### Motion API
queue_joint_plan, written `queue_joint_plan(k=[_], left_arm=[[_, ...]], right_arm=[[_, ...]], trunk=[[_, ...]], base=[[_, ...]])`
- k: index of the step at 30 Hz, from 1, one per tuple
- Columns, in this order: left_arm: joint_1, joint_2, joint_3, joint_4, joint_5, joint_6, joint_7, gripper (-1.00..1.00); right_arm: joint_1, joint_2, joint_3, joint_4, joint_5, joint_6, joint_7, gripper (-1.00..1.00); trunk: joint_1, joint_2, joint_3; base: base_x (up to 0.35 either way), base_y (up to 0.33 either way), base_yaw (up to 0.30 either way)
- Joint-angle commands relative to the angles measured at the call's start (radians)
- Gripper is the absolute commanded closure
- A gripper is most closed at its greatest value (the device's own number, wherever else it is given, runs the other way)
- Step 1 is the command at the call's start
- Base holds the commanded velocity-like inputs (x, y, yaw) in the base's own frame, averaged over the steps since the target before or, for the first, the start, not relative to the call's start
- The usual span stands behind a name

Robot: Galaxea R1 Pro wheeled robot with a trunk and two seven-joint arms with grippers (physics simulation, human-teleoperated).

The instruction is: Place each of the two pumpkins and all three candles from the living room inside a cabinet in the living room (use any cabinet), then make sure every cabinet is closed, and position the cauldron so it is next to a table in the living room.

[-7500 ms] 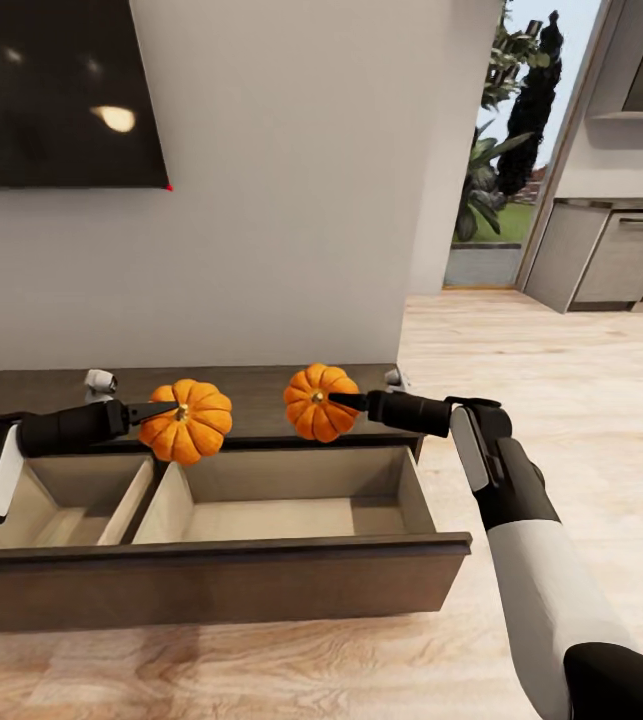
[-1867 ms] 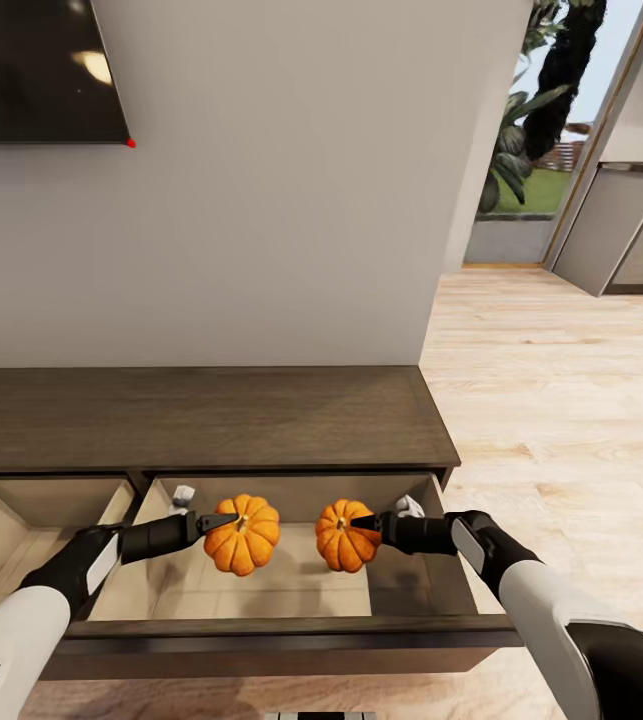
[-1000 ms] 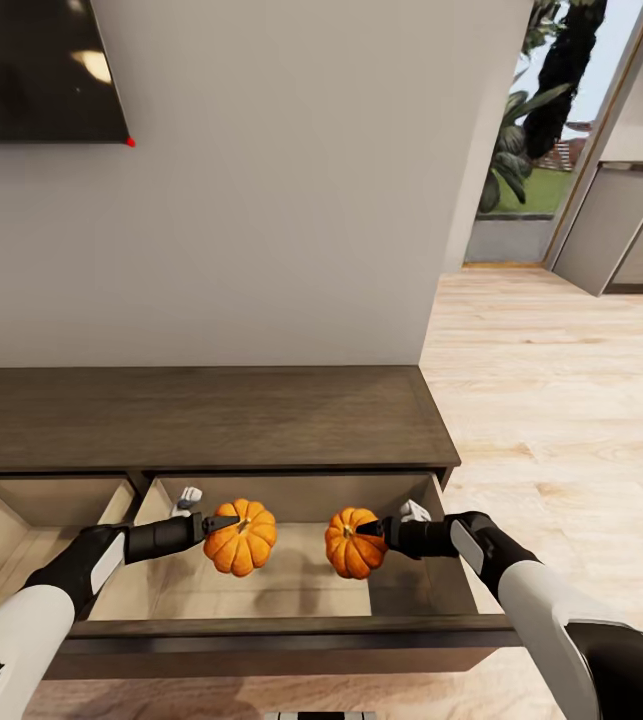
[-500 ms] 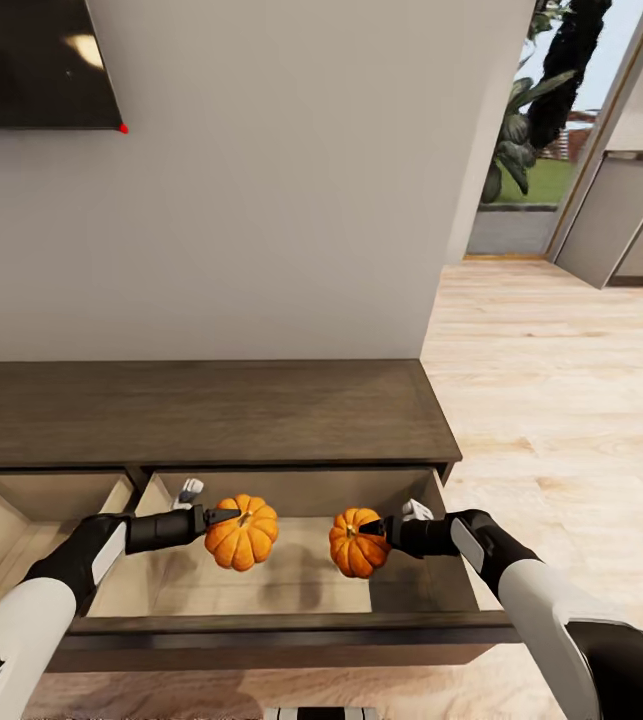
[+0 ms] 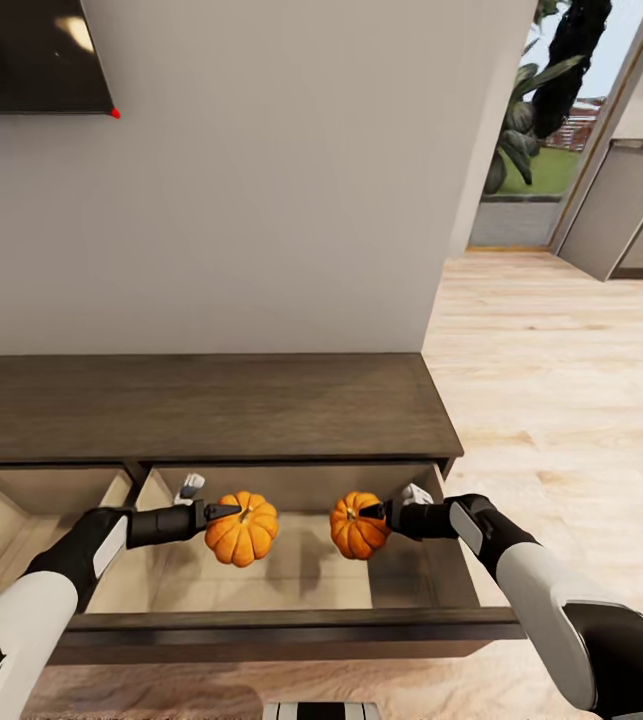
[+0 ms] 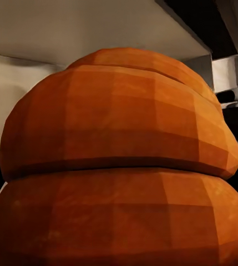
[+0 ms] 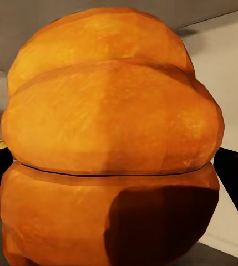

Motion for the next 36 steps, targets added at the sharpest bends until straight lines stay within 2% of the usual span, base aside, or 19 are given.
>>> queue_joint_plan(k=[1, 6, 11, 18, 22, 36], left_arm=[[0.0, 0.0, 0.0, 0.001, 0.002, 0.001, 0.0, 1.0], [0.001, 0.001, 0.0, 0.064, 0.001, -0.001, 0.004, 1.0], [0.001, 0.002, 0.0, 0.083, 0.0, -0.002, 0.004, 1.0], [0.001, 0.002, 0.0, 0.078, 0.0, -0.003, 0.004, 1.0], [0.001, 0.002, 0.0, 0.072, 0.0, -0.002, 0.004, 1.0], [0.0, 0.002, 0.002, 0.072, 0.0, -0.002, 0.004, 1.0]], right_arm=[[0.0, 0.0, -0.002, 0.002, -0.004, 0.002, 0.003, 1.0], [0.0, 0.001, -0.002, 0.007, -0.004, 0.002, 0.003, 1.0], [0.001, 0.001, -0.002, 0.009, -0.004, 0.002, 0.001, 1.0], [0.0, 0.001, -0.002, 0.007, -0.004, 0.002, 0.001, 1.0], [0.001, 0.002, -0.002, 0.006, -0.004, 0.002, -0.029, 1.0], [0.0, 0.002, -0.002, 0.006, -0.004, 0.002, -0.031, 1.0]], trunk=[[0.0, 0.0, -0.002], [0.0, 0.0, -0.009], [0.0, 0.0, -0.017], [0.0, 0.0, -0.028], [0.0, 0.0, -0.035], [0.0, 0.0, -0.056]], base=[[0.0, 0.0, 0.0], [0.0, 0.0, 0.0], [0.0, 0.0, 0.0], [0.0, 0.0, 0.0], [0.0, 0.0, 0.0], [0.0, 0.0, 0.0]])
